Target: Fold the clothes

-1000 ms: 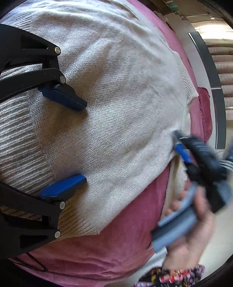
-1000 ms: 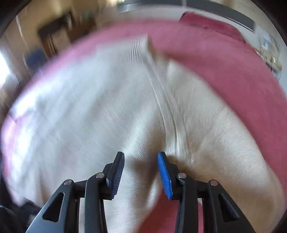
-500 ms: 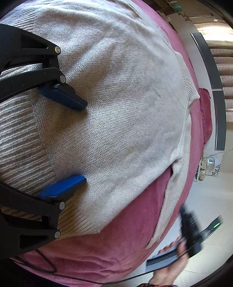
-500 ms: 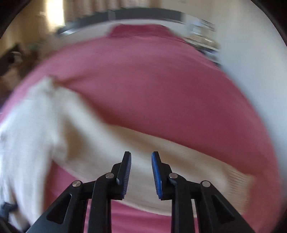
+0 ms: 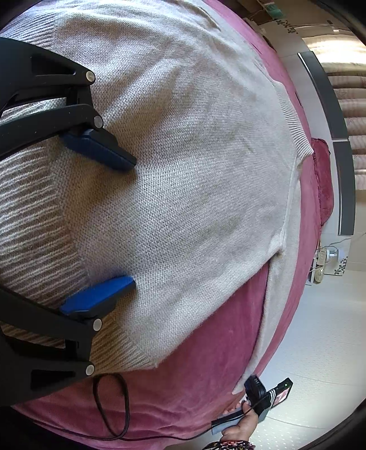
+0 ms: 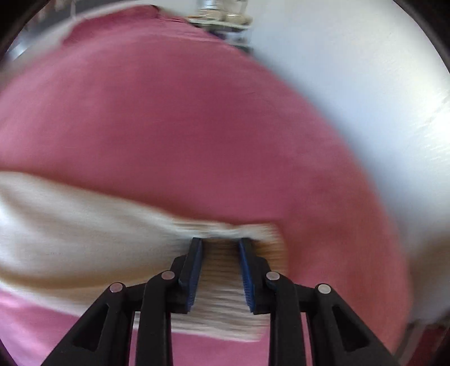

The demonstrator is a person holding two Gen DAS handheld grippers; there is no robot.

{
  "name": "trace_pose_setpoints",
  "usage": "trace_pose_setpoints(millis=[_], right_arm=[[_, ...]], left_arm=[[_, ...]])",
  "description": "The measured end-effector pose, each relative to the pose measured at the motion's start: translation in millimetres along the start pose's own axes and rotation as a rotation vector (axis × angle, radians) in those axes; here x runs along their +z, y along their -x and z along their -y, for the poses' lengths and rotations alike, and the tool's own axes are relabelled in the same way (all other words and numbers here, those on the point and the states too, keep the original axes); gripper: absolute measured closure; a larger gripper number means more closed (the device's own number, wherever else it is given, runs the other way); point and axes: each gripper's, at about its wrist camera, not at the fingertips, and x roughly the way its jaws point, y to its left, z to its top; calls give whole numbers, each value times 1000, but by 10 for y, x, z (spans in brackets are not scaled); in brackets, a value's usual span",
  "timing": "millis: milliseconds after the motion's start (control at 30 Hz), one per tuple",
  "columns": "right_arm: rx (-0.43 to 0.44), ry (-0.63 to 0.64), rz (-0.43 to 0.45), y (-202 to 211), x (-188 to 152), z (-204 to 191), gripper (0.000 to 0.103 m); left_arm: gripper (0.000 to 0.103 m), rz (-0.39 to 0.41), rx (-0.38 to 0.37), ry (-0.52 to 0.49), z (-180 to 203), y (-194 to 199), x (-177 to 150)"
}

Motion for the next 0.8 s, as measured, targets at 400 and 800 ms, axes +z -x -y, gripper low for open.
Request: trace_pose_setpoints(millis=[400, 800], right_arm=[[443, 84, 206, 1015, 443, -1615, 76], [474, 311, 161, 846, 321, -2622, 97]], left_arm=[[21, 3, -13, 14, -18, -16, -1], [19, 6, -59, 39, -72, -59, 9]])
